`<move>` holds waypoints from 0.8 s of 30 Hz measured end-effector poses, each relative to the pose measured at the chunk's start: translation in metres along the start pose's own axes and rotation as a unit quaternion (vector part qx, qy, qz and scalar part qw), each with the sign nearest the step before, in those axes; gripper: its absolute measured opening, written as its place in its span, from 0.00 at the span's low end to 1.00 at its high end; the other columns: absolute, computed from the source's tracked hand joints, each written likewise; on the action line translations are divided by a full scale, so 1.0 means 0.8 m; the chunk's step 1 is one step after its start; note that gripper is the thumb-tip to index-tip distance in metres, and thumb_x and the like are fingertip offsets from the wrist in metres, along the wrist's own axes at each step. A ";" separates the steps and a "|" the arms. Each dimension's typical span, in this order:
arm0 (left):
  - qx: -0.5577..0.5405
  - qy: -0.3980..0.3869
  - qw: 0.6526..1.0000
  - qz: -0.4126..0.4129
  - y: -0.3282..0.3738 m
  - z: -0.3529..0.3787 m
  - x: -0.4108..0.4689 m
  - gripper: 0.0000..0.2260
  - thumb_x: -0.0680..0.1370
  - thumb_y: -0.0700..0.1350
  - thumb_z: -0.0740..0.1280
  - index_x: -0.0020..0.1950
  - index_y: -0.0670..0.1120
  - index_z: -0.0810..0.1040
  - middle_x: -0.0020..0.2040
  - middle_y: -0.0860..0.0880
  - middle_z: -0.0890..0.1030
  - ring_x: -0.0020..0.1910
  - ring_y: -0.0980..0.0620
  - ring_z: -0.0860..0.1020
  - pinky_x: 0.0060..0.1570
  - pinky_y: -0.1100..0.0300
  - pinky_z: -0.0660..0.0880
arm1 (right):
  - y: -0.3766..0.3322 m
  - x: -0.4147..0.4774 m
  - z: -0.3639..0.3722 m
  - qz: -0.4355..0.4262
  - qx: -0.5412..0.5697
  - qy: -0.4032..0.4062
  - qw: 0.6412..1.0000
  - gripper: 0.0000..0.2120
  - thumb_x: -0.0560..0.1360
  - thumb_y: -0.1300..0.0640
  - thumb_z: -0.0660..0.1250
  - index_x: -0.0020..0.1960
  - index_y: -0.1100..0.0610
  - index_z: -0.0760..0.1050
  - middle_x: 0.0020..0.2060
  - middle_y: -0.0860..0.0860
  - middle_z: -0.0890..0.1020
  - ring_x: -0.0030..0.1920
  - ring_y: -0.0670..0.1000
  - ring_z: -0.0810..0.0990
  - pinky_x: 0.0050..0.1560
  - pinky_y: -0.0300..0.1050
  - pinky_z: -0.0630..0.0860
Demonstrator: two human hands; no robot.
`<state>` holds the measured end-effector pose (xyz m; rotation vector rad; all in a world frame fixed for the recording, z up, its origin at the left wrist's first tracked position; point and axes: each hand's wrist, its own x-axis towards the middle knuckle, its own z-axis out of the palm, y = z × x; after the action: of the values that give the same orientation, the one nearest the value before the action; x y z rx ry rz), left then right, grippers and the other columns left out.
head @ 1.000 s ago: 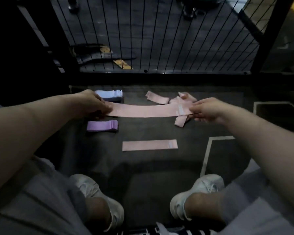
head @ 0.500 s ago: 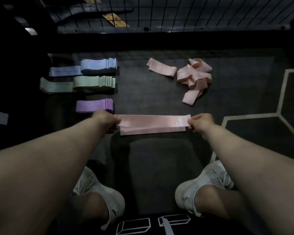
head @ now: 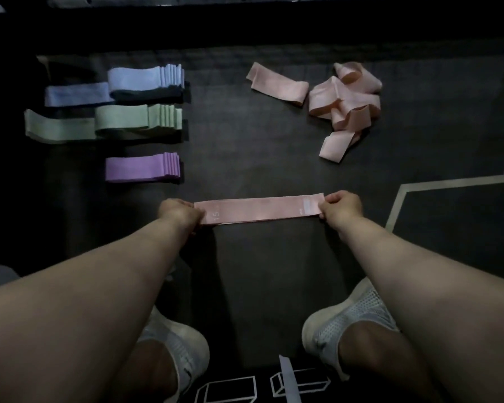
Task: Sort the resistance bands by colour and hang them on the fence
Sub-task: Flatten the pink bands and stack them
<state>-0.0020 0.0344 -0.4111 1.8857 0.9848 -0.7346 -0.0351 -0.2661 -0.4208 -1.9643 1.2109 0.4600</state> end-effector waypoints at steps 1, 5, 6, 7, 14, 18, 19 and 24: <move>-0.001 0.002 1.000 -0.006 -0.002 0.001 0.002 0.09 0.74 0.37 0.74 0.42 0.45 0.75 0.44 0.39 0.80 0.39 0.43 0.78 0.39 0.53 0.76 | 0.001 0.002 0.002 -0.002 -0.005 0.007 1.000 0.06 0.75 0.61 0.69 0.42 0.54 0.75 0.35 0.54 0.82 0.32 0.51 0.81 0.34 0.41 0.77; -0.001 0.010 1.000 -0.023 -0.006 0.005 0.009 0.11 0.73 0.39 0.76 0.39 0.47 0.75 0.46 0.40 0.81 0.42 0.42 0.79 0.43 0.53 0.78 | 0.002 0.009 0.008 -0.011 -0.040 0.035 0.999 0.06 0.73 0.58 0.72 0.41 0.52 0.75 0.45 0.54 0.83 0.47 0.56 0.83 0.54 0.48 0.80; -0.002 0.014 1.000 -0.025 -0.007 0.006 0.010 0.11 0.73 0.40 0.76 0.39 0.47 0.75 0.46 0.40 0.81 0.43 0.42 0.80 0.45 0.52 0.78 | 0.001 0.007 0.009 -0.012 -0.047 0.039 0.998 0.05 0.73 0.58 0.72 0.43 0.53 0.76 0.46 0.53 0.83 0.49 0.55 0.82 0.54 0.46 0.78; -0.004 0.019 0.999 -0.026 -0.007 0.008 0.011 0.11 0.73 0.40 0.76 0.39 0.47 0.75 0.46 0.41 0.81 0.44 0.43 0.80 0.48 0.51 0.79 | 0.000 0.006 0.009 -0.013 -0.052 0.041 0.998 0.05 0.74 0.58 0.72 0.45 0.54 0.76 0.48 0.53 0.82 0.50 0.55 0.81 0.53 0.44 0.76; 0.019 0.076 0.995 -0.057 -0.011 0.016 0.014 0.07 0.72 0.44 0.76 0.38 0.48 0.78 0.49 0.44 0.83 0.50 0.42 0.82 0.60 0.50 0.78 | 0.007 0.012 0.016 0.008 -0.066 0.039 0.997 0.05 0.75 0.58 0.72 0.46 0.54 0.76 0.50 0.54 0.82 0.48 0.53 0.78 0.51 0.42 0.72; 0.030 0.080 0.994 -0.072 -0.009 0.019 0.016 0.06 0.72 0.42 0.76 0.39 0.48 0.79 0.48 0.44 0.83 0.50 0.42 0.81 0.59 0.49 0.78 | 0.006 0.014 0.014 0.015 -0.066 0.028 0.997 0.04 0.75 0.59 0.72 0.47 0.55 0.76 0.50 0.55 0.82 0.52 0.55 0.80 0.54 0.45 0.74; 0.033 0.080 0.994 -0.072 -0.008 0.021 0.017 0.06 0.72 0.42 0.76 0.39 0.48 0.80 0.48 0.44 0.83 0.50 0.42 0.81 0.59 0.49 0.78 | 0.005 0.014 0.012 0.012 -0.070 0.026 0.997 0.04 0.75 0.59 0.72 0.47 0.55 0.77 0.50 0.55 0.82 0.52 0.55 0.80 0.54 0.45 0.75; 0.025 0.088 0.993 -0.072 -0.008 0.026 0.016 0.11 0.69 0.39 0.78 0.46 0.46 0.78 0.51 0.43 0.81 0.52 0.42 0.80 0.59 0.49 0.78 | 0.009 0.015 0.006 -0.006 -0.071 0.022 0.997 0.04 0.75 0.57 0.71 0.45 0.55 0.76 0.47 0.53 0.82 0.48 0.54 0.80 0.51 0.45 0.76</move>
<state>-0.0032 0.0224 -0.4331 1.9642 1.2340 -0.6897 -0.0350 -0.2716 -0.4343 -2.1113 1.2220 0.5114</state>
